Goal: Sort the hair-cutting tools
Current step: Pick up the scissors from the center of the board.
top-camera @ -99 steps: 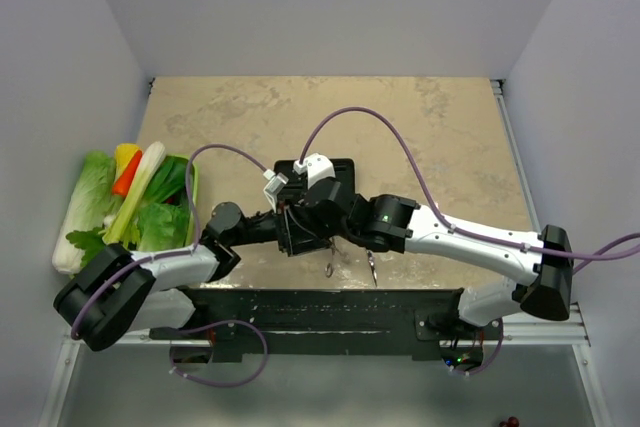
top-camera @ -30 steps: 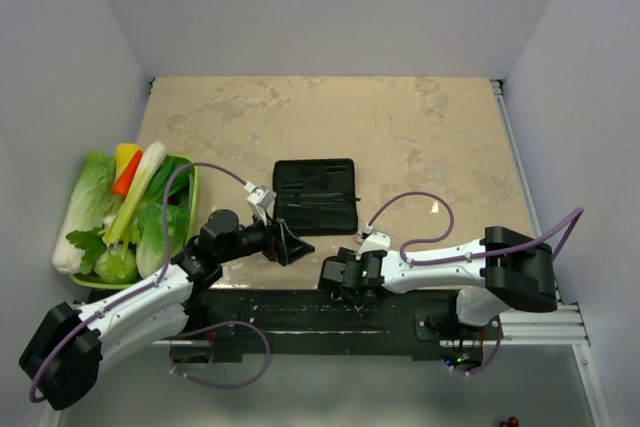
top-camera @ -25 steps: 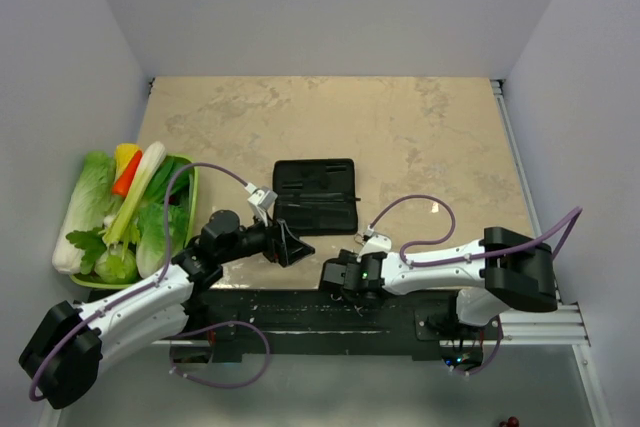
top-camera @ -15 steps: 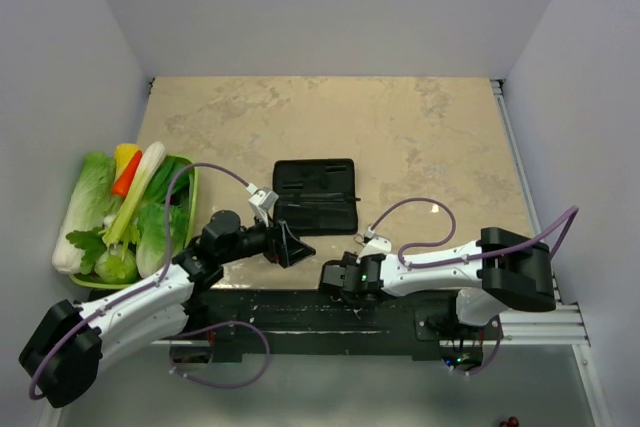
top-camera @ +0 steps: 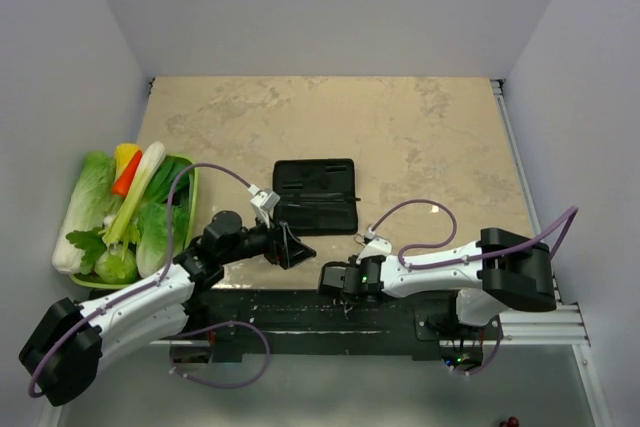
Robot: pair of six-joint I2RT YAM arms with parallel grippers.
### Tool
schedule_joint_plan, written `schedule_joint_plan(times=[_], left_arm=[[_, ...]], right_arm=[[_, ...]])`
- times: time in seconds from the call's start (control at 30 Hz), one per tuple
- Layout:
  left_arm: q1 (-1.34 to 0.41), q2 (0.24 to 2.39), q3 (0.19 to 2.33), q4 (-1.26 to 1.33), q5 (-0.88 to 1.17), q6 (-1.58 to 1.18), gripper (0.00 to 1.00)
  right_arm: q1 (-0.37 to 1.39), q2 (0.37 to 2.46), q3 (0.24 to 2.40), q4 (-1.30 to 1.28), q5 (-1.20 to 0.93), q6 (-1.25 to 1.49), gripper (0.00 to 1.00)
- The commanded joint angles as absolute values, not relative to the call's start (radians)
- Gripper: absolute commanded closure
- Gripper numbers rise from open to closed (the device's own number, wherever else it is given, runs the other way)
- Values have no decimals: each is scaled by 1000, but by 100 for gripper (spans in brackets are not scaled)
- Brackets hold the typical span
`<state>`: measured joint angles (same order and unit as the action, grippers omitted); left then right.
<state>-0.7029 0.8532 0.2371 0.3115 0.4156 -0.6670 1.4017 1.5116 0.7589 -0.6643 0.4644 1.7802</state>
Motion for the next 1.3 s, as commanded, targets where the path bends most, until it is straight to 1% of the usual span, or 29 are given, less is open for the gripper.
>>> schedule_joint_plan(times=[0.0,0.03,0.07,0.13,0.17,0.23,0.43,0.53,0.63,0.67,0.73,0.77,0.83,0.87,0.93,0.97,1.0,1.07,1.1,1.2,1.27], left_arm=[[-710,856,250,325,414,-641,15],[-710,856,250,325,413,-638,15],[-710,857,252,324,411,-638,15],[-710,857,253,321,411,-638,15],[-710,859,255,319,408,-637,15],[-712,861,253,318,405,-634,15],[-712,859,255,307,394,-630,15],[-712,851,270,290,376,-626,15],[-712,862,290,278,354,-618,15],[-712,867,298,275,347,-618,15],[-712,880,311,272,330,-615,15],[-712,884,319,264,324,-615,15],[-712,884,344,259,307,-614,15],[-712,882,353,252,272,-611,15],[-712,882,396,232,198,-607,14],[-712,881,412,216,172,-606,13],[-712,884,445,209,143,-609,13],[-712,899,488,175,74,-618,11],[-712,910,529,167,51,-617,11],[-710,968,607,152,-33,-609,9],[-698,1037,653,143,-58,-607,8]], right_arm=[[1404,1512,770,-750,534,1806,75],[1404,1514,772,-752,534,1804,77],[1404,1514,773,-752,537,1804,84],[1404,1519,776,-755,541,1799,90],[1402,1517,776,-761,545,1799,96],[1404,1517,778,-768,558,1799,99],[1402,1487,840,-860,650,1770,100],[1402,1471,905,-900,710,1686,100],[1402,1457,1003,-943,768,1551,100],[1398,1445,1028,-936,773,1445,100],[1371,1428,1095,-922,770,1338,100],[1343,1402,1109,-872,738,1207,100],[1303,1368,1127,-819,698,1087,100],[1252,1353,1129,-778,662,983,100],[1194,1299,1126,-740,620,883,100],[1134,1283,1124,-698,598,783,100],[1102,1244,1123,-675,538,732,100],[1015,1218,1129,-631,480,598,100],[988,1210,1141,-618,413,556,100],[879,1209,1175,-600,310,430,100],[792,1230,1186,-578,166,352,100]])
